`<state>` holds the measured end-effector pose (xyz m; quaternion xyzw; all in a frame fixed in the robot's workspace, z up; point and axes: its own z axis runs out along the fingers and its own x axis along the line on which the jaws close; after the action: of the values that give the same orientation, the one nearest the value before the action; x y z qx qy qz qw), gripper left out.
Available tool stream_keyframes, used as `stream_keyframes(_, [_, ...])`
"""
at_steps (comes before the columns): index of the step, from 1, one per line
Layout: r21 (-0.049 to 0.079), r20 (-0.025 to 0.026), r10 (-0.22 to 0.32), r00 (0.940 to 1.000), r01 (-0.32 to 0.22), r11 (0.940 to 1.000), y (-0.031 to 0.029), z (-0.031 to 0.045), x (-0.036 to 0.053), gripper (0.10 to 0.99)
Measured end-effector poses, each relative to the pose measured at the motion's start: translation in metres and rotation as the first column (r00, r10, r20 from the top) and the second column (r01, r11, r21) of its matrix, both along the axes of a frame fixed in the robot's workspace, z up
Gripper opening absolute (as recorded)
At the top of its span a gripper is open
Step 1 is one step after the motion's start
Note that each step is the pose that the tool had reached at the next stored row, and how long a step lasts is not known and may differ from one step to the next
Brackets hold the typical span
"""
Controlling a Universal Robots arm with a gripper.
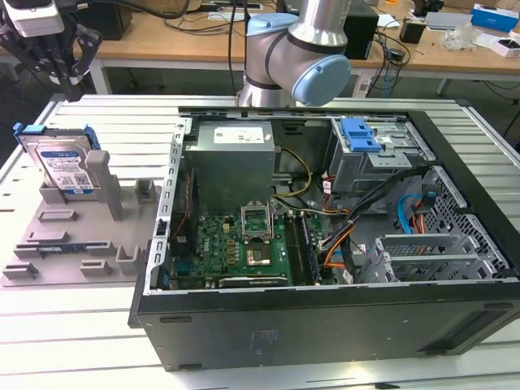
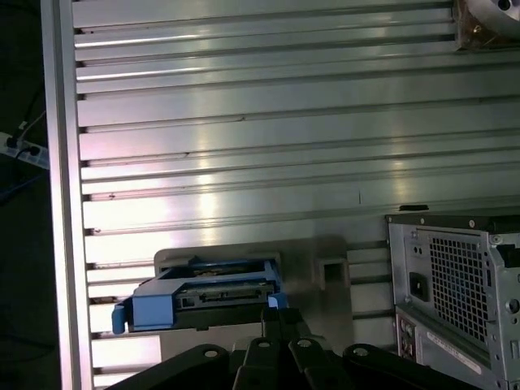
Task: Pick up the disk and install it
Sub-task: 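Pick up the disk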
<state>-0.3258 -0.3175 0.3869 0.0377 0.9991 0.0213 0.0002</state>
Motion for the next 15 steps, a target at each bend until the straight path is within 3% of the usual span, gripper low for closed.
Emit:
stream_keyframes(5, [0.0, -0.0002, 0.047, 0.9989, -0.047, 0.9989, 0.0, 0.0, 0.0, 0.106])
stream_keyframes(8, [0.0, -0.0003, 0.144, 0.9896, -0.144, 0.9896, 0.0, -0.0002, 0.0, 0.106])
stream_keyframes(10, [0.0, -0.0002, 0.181, 0.9835, -0.181, 0.9835, 0.0, -0.0003, 0.0, 0.106])
stream_keyframes(13, [0.0, -0.0003, 0.299, 0.9543, -0.299, 0.9543, 0.0, -0.0009, 0.0, 0.106])
stream_keyframes(15, [0.0, -0.0003, 0.331, 0.9436, -0.331, 0.9436, 0.0, -0.0011, 0.0, 0.106])
